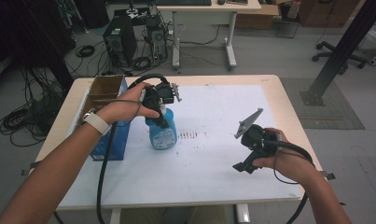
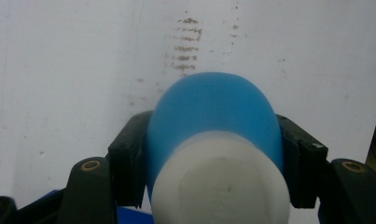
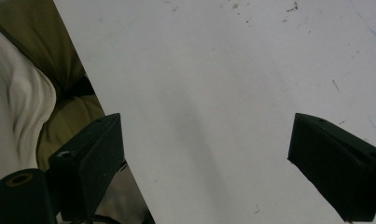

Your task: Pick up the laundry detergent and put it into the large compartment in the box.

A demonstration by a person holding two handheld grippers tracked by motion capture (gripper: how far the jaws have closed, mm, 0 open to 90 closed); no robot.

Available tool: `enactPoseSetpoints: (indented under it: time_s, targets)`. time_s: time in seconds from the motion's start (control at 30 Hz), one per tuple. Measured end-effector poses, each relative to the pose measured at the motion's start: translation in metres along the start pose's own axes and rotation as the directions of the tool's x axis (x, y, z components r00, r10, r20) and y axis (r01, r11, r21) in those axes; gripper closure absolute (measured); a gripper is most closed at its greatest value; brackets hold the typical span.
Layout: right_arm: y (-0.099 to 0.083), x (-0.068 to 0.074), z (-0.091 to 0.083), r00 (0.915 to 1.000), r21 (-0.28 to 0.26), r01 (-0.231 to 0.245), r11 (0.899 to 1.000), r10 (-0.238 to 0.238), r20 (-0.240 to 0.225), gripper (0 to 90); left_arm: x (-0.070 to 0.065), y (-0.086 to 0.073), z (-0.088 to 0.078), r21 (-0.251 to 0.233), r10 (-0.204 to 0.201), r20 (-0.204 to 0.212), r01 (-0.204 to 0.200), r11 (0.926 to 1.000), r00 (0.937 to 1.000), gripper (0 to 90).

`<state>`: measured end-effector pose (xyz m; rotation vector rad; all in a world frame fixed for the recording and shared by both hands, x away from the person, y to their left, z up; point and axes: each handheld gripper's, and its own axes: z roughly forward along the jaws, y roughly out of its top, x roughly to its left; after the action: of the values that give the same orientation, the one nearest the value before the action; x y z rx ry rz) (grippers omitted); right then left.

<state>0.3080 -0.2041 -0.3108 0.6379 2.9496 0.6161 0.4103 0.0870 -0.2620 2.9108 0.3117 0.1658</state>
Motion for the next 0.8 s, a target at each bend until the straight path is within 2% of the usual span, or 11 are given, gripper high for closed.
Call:
enactPoseSetpoints:
  time_s: [0.1, 0.4, 0.63, 0.8]
  targets:
    - [0.000, 0.001, -0.001, 1.0000, -0.001, 0.000, 1.000, 0.000, 0.000, 10.6, -0.001, 0.002, -0.005, -0.003, -0.016, -0.012, 0.016, 0.9999, 0.9998, 37.4]
    - [-0.002, 0.001, -0.002, 1.0000, -0.005, 0.004, 1.000, -0.004, 0.002, 10.6, -0.006, 0.006, -0.016, -0.002, -0.029, -0.024, 0.029, 0.9996, 0.9993, 37.4]
    - [-0.005, 0.001, -0.003, 1.0000, -0.010, 0.006, 1.000, -0.006, 0.002, 10.6, -0.011, 0.010, -0.027, -0.006, -0.066, -0.027, 0.066, 0.9978, 0.9975, 37.4]
    - [-0.004, 0.002, -0.003, 1.0000, -0.014, 0.008, 1.000, -0.008, 0.002, 10.6, -0.014, 0.012, -0.037, -0.002, -0.104, -0.045, 0.104, 0.9945, 0.9935, 37.4]
